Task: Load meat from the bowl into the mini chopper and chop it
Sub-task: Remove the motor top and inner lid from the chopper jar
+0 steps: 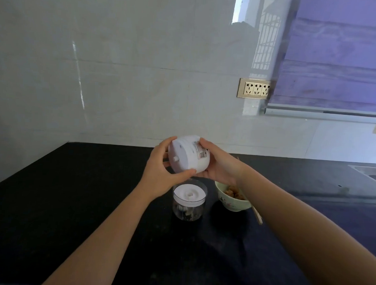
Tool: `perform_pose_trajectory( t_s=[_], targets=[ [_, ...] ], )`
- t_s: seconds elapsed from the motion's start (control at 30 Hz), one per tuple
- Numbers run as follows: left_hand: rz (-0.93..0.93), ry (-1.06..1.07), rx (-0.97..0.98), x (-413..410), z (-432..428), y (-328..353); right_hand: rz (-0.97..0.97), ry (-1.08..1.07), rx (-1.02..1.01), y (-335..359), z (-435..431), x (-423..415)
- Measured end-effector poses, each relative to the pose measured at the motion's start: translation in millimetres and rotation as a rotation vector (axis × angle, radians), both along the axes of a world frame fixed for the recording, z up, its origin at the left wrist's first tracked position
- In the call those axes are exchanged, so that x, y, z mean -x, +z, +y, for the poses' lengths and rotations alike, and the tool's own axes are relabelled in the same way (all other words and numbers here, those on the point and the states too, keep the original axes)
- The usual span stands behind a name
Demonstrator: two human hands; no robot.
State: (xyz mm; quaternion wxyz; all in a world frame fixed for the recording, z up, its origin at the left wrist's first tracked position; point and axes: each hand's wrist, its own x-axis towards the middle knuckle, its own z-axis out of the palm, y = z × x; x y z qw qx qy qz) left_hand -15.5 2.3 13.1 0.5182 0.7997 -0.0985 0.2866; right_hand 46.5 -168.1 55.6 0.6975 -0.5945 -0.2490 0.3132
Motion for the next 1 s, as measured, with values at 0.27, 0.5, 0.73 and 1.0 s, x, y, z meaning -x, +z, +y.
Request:
perform_pose_trajectory(
  t_s=[0.27, 0.5, 0.73, 1.0],
  targets=[
    [0.151, 0.121, -0.219, 4, 39, 11, -0.399, -0.122, 0.418, -3, 2, -1],
    [0.424, 0.263, -0.512, 4, 61, 2, -0.807, -0.141, 0.800, -13, 6, 3],
    [0.591, 0.310, -0.737, 5, 63, -15, -1.014, -0.027, 0.992, -21, 13, 11],
    [0.695, 0.302, -0.760, 0, 65, -24, -1.066, -0.033, 1.045, -32, 14, 8]
  ],
)
